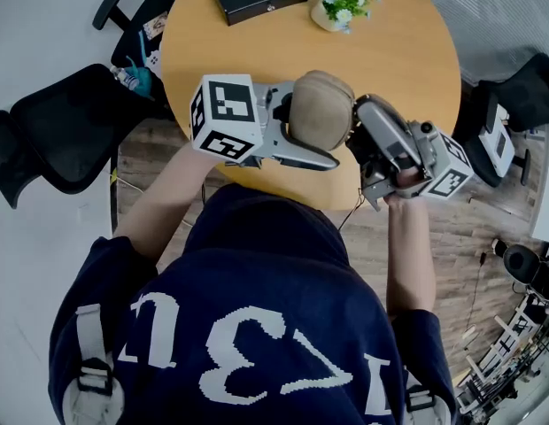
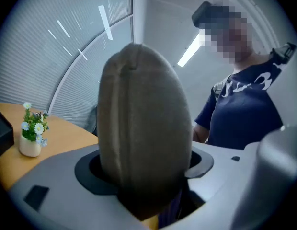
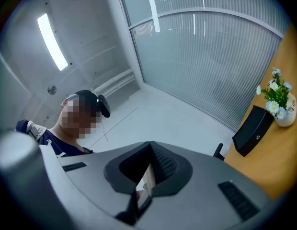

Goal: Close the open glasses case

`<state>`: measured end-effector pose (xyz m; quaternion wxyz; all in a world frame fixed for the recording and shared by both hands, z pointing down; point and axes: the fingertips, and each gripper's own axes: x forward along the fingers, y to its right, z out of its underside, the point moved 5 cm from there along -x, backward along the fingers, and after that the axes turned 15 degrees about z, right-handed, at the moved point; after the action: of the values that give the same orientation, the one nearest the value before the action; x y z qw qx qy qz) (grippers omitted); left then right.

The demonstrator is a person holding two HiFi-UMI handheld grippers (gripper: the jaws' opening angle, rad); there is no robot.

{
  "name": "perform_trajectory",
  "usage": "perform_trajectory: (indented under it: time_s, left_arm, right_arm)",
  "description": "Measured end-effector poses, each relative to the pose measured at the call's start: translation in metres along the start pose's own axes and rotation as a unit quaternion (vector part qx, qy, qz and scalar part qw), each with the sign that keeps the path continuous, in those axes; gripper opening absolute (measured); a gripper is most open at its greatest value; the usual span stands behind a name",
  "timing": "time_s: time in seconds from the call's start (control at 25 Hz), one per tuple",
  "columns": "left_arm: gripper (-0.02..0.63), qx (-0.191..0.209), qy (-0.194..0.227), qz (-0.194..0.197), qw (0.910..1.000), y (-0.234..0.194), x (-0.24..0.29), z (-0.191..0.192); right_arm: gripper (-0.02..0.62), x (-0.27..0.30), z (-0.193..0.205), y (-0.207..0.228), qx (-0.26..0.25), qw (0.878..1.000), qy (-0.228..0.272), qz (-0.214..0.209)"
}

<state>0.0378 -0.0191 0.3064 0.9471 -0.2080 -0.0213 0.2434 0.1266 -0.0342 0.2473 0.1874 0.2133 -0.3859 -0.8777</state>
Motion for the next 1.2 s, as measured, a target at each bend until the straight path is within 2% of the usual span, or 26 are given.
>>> perform_trajectory:
  time_s: [0.16, 0.24, 0.44, 0.64, 0.88, 0.96, 1.08, 1.2]
  left_arm:
    - [0.337, -0.020, 0.064, 0.023, 0.9975, 0.000, 0.000, -0.008]
    - [0.330, -0.031, 0.062, 0.029, 0.9971, 0.001, -0.003, -0.007]
    - [0.314, -0.075, 0.024, 0.038, 0.9962, 0.005, -0.005, 0.000]
    - [0.303, -0.116, -0.004, 0.046, 0.9921, 0.005, -0.006, 0.007]
    - [0.299, -0.141, -0.047, 0.040, 0.9881, 0.004, -0.008, 0.014]
    - [0.296, -0.141, -0.085, 0.040, 0.9855, 0.005, -0.004, 0.019]
    - [0.296, -0.139, -0.157, 0.056, 0.9761, 0.011, 0.010, 0.034]
    - [0.295, -0.151, -0.173, 0.063, 0.9713, 0.011, 0.013, 0.043]
  right_arm:
    - [0.023, -0.004, 0.001, 0.005, 0.008, 1.000, 0.028, 0.010]
    - [0.023, -0.007, 0.001, 0.005, -0.009, 0.999, 0.025, 0.023]
    - [0.023, -0.012, 0.003, 0.004, -0.090, 0.993, -0.025, 0.078]
    - [0.022, -0.013, 0.005, 0.008, -0.131, 0.984, -0.059, 0.104]
    - [0.023, -0.015, 0.009, 0.014, -0.135, 0.980, -0.073, 0.126]
    - [0.022, -0.014, 0.010, 0.017, -0.130, 0.980, -0.081, 0.130]
    - [0.021, -0.006, 0.014, 0.019, -0.131, 0.976, -0.116, 0.126]
    - [0.023, 0.001, 0.018, 0.024, -0.137, 0.971, -0.152, 0.126]
